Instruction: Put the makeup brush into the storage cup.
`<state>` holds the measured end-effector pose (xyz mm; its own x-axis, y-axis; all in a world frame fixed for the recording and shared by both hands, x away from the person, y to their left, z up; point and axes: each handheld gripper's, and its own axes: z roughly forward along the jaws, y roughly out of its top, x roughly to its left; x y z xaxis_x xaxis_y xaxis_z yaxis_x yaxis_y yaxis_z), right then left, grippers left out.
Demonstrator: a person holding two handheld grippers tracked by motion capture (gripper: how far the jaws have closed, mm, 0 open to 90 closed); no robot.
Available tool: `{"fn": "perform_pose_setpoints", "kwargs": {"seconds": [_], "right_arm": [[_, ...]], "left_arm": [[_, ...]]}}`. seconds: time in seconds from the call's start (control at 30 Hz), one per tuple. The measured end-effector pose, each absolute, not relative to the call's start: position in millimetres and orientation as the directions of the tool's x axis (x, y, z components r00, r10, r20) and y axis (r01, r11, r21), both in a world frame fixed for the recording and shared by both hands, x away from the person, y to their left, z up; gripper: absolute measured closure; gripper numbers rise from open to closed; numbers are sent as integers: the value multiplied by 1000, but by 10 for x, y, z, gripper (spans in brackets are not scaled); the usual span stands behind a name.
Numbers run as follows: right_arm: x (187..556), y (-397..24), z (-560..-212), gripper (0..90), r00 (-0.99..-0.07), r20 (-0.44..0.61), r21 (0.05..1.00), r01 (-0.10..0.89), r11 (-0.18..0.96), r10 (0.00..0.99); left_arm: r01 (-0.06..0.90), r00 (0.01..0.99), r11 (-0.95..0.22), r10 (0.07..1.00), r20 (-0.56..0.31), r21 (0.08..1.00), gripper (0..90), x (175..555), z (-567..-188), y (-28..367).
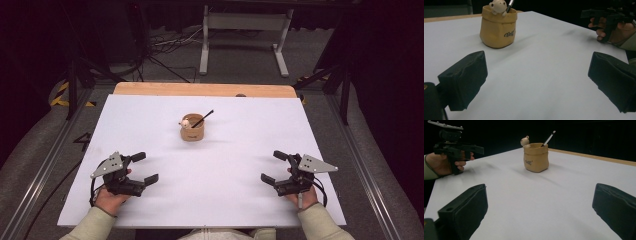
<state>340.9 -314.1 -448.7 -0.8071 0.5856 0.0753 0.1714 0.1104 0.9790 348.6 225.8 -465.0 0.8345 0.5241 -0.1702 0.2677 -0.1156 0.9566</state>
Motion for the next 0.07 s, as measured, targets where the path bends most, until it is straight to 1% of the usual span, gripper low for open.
{"fn": "perform_pose_setpoints", "kwargs": {"seconds": [0.07], "right_arm": [[3410,-3141,-4486,7,-807,75,979,171,110,586]], "left_arm": [[265,835,-114,523,-169,957,32,3488,-4649,2258]]}}
